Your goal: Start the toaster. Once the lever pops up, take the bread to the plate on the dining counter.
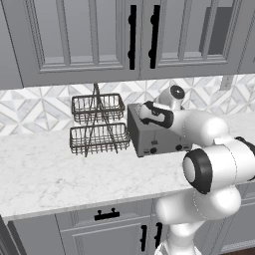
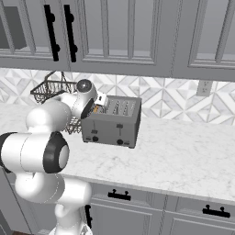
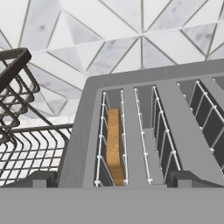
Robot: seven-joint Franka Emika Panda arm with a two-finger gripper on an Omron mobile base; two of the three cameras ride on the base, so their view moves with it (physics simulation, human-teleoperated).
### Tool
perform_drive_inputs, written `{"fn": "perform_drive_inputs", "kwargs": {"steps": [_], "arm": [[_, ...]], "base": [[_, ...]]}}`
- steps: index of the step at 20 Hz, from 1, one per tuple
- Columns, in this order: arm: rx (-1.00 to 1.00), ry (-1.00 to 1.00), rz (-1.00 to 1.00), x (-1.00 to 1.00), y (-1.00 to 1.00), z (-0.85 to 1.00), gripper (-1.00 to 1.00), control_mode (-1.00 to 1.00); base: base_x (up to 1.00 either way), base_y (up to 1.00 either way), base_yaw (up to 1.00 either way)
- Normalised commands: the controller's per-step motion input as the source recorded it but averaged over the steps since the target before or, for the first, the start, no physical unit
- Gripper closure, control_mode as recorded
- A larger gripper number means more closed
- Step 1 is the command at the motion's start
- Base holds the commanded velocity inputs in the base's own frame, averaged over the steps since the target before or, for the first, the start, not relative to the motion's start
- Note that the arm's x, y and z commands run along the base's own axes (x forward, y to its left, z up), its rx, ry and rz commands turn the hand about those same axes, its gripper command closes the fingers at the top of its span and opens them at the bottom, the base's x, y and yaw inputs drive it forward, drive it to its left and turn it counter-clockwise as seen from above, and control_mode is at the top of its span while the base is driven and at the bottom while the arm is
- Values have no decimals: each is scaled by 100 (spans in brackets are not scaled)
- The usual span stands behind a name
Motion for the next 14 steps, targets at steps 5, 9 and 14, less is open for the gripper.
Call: {"fn": "perform_drive_inputs", "kwargs": {"steps": [5,9,14], "arm": [[0,0,0,0,0,0,-100,-100],[0,0,0,0,0,0,-100,-100],[0,0,0,0,0,0,-100,-100]], "base": [[0,0,0],[0,0,0],[0,0,0]]}}
